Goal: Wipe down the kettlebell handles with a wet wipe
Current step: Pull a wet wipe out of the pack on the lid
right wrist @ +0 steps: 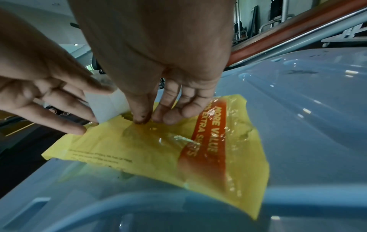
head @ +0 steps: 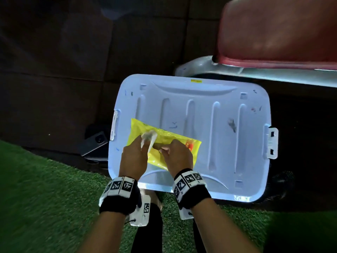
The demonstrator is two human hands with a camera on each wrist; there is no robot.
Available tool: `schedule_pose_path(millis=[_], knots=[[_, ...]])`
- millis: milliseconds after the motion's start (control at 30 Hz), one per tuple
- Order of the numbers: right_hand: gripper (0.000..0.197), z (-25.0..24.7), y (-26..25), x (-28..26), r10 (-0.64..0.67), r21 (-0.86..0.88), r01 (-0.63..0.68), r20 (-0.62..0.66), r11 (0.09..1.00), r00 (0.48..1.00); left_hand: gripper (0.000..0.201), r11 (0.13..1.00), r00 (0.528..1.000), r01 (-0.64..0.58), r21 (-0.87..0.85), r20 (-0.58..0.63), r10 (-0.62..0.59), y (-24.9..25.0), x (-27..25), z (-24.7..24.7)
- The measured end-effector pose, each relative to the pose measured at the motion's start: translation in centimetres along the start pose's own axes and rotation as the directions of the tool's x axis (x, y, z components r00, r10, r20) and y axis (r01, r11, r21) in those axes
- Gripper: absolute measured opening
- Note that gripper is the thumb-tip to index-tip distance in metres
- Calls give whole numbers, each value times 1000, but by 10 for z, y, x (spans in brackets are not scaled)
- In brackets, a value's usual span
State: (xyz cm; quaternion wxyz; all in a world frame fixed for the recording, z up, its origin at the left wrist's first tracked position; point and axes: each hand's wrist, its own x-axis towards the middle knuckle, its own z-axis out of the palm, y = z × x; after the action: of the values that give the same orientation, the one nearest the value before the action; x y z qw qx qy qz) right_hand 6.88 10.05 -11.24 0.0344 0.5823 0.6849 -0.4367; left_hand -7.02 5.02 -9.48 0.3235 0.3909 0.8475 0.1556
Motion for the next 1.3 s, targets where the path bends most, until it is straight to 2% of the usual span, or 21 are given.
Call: schedule_pose_path(millis=[100,233,367,500,600,667,733,800,867,933,1033,1067,1133,1200,1233,1267,1300], knots=[[23,7,-8,4,-52,-88,48,-48,995,998,32,999,998,22,-48,53,-19,-3,2,-1],[25,10,-6,15,-55,-179,66,66,982,996,39,1000,987,8,-18,158,-5,-5,5,-6],[31,10,0,22,-127,-200,147,110,969,986,39,1000,983,-1,-26,181,6,-10,8,-6],[25,16,1,21,-146,-222,164,96,961,985,36,999,982,7,-49,188,2,-10,7,-4],[19,12,8,20,-144,25,143,11,989,990,38,995,983,25,-96,185,-7,-11,7,-4],[10,7,15,17,-98,245,115,-83,963,992,40,989,983,34,-141,185,-7,-9,4,-6],[15,1,19,11,-50,397,80,-87,914,995,41,989,983,18,-147,184,10,-9,3,-6],[22,-3,22,3,-38,467,65,-68,882,997,40,991,982,12,-130,186,13,-10,3,-5],[16,-7,22,-4,-17,559,40,-46,828,999,40,993,982,21,-114,190,1,-11,4,-5],[11,-11,20,-12,32,701,-2,-30,713,999,40,993,982,23,-113,187,-2,-12,4,-3],[11,-20,12,-21,139,898,-44,-19,438,990,39,998,982,2,-66,190,10,-11,4,-1],[12,-23,10,-23,172,935,-36,-27,352,985,40,999,982,-7,-49,190,16,-10,3,0],[12,-31,12,-24,249,969,9,-72,246,966,42,999,984,-22,-47,178,30,-8,-1,0],[8,-38,20,-23,341,972,41,-120,230,933,41,998,987,-31,-53,155,38,-6,-4,1],[3,-41,26,-22,376,963,44,-146,265,915,39,998,988,-49,-44,144,55,-5,-5,1],[5,-43,34,-22,398,941,41,-181,335,899,36,996,988,-77,-37,130,81,-3,-6,2],[13,-42,42,-22,401,894,29,-230,448,887,32,993,987,-112,-34,113,115,-1,-7,3]])
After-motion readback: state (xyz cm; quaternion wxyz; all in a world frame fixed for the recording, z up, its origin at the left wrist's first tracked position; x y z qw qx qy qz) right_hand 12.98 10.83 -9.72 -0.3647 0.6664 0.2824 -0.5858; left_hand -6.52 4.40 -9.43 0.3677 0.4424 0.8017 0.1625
